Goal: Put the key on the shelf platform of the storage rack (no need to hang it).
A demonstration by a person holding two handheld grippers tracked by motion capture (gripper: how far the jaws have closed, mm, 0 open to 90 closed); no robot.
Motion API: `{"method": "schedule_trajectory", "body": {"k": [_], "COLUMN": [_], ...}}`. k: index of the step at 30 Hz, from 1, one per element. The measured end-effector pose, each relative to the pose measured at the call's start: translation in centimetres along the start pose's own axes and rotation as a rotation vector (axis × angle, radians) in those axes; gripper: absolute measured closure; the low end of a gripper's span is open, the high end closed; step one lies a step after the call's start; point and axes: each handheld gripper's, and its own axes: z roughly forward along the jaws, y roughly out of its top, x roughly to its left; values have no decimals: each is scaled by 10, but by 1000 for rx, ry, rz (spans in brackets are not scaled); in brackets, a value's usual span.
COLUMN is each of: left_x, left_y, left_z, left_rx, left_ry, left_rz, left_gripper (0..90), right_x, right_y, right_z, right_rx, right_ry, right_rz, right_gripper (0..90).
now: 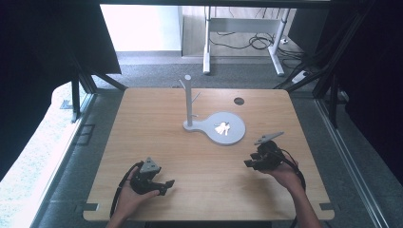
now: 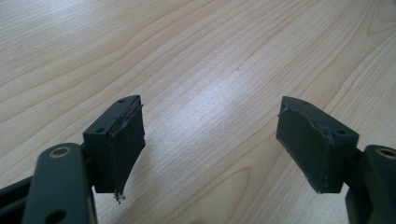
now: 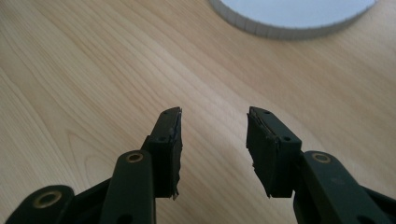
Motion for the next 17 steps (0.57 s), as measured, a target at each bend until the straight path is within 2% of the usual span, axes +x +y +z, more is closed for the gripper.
{"method": "schedule_trajectory", "body": {"k": [4, 9, 13, 17], "left_x": [-1, -1, -1, -1], "left_y": [0, 0, 0, 0], "left_z": [1, 2, 3, 3], "left_rx": [0, 4, 8, 7], "left_ry": [-3, -1, 0, -2], "left_rz": [-1, -2, 1, 5], "left_gripper": [238, 238, 238, 238], "right_x": [0, 1, 1, -2], "right_y": [-19, -35, -40, -42], "right_z": [0, 1, 4, 5], "right_rx": [0, -2, 20, -6], "right_ry": [-16, -20, -31, -55], "right_rz": [16, 32, 31, 43], "right_gripper": [559, 555, 545, 509]}}
